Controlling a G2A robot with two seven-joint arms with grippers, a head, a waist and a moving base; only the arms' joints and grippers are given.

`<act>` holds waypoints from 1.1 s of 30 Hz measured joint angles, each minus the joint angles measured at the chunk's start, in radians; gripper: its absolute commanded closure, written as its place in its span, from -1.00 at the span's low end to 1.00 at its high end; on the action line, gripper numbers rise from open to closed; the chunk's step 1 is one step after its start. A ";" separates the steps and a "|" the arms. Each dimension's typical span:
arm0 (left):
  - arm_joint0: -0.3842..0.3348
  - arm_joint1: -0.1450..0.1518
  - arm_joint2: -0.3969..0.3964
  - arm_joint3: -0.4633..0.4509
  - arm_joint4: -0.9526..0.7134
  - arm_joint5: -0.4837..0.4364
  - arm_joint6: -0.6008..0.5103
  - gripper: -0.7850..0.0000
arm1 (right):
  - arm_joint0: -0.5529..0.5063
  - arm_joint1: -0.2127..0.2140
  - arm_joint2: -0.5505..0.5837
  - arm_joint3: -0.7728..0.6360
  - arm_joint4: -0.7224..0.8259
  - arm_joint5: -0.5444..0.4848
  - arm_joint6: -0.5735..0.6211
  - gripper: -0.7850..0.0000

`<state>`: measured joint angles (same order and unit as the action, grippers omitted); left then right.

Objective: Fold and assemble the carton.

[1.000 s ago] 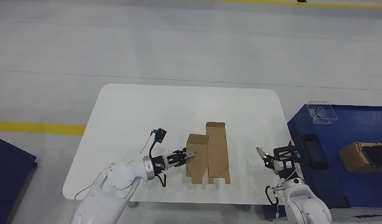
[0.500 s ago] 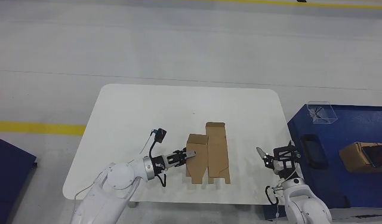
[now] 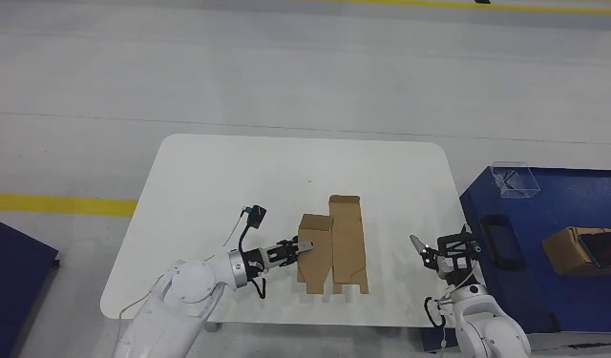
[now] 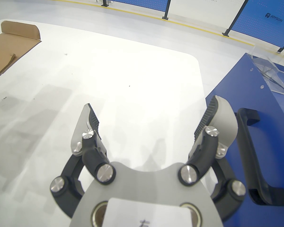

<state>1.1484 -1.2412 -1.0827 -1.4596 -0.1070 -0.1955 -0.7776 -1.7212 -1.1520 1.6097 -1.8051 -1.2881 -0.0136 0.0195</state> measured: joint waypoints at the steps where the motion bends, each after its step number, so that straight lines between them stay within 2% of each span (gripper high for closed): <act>1: 0.004 0.000 -0.002 -0.005 0.001 -0.002 0.010 1.00 | 0.007 -0.001 0.010 -0.006 0.046 -0.015 0.018 -1.00; 5: 0.024 0.004 -0.019 -0.023 -0.016 -0.025 0.020 1.00 | 0.040 0.002 0.088 -0.039 0.396 -0.149 0.216 -1.00; 8: 0.040 0.007 -0.028 -0.035 -0.033 -0.043 0.010 1.00 | 0.091 0.016 0.162 -0.019 0.733 -0.230 0.509 -1.00; 9: 0.046 0.008 -0.028 -0.039 -0.034 -0.045 0.009 1.00 | 0.129 0.024 0.187 0.005 0.866 -0.229 0.660 -1.00; 12: 0.057 0.009 -0.022 -0.051 -0.025 -0.048 0.013 1.00 | 0.251 0.044 0.206 0.106 1.139 -0.180 1.013 -1.00; 15: 0.062 0.009 -0.015 -0.056 -0.021 -0.048 0.024 1.00 | 0.373 0.055 0.151 0.237 1.282 -0.165 1.260 -1.00; 18: 0.064 0.007 -0.006 -0.057 -0.022 -0.044 0.031 1.00 | 0.480 0.055 0.067 0.371 1.372 -0.168 1.426 -1.00; 19: 0.064 0.007 -0.004 -0.057 -0.022 -0.043 0.033 1.00 | 0.505 0.054 0.042 0.408 1.386 -0.171 1.451 -0.95; 21: 0.064 0.006 0.003 -0.055 -0.024 -0.038 0.040 1.00 | 0.556 0.048 -0.019 0.481 1.407 -0.166 1.470 -0.65; 25: 0.058 0.003 0.014 -0.044 -0.037 -0.023 0.051 1.00 | 0.616 0.035 -0.114 0.559 1.432 -0.210 1.450 -0.49; 26: 0.056 0.002 0.017 -0.041 -0.039 -0.023 0.053 1.00 | 0.622 0.033 -0.129 0.567 1.443 -0.224 1.446 -0.05; 28: 0.055 0.000 0.023 -0.035 -0.048 -0.023 0.060 1.00 | 0.631 0.029 -0.155 0.581 1.475 -0.239 1.433 0.61; 29: 0.055 -0.001 0.025 -0.033 -0.053 -0.023 0.063 1.00 | 0.635 0.027 -0.165 0.586 1.490 -0.237 1.429 1.00; 33: 0.056 -0.003 0.030 -0.021 -0.074 -0.027 0.069 1.00 | 0.635 0.022 -0.194 0.582 1.532 -0.249 1.394 1.00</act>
<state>1.2039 -1.2443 -1.0527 -1.4808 -0.1813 -0.2227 -0.7090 -1.0862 -1.1298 1.4153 -1.2228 0.2436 -0.2626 1.4133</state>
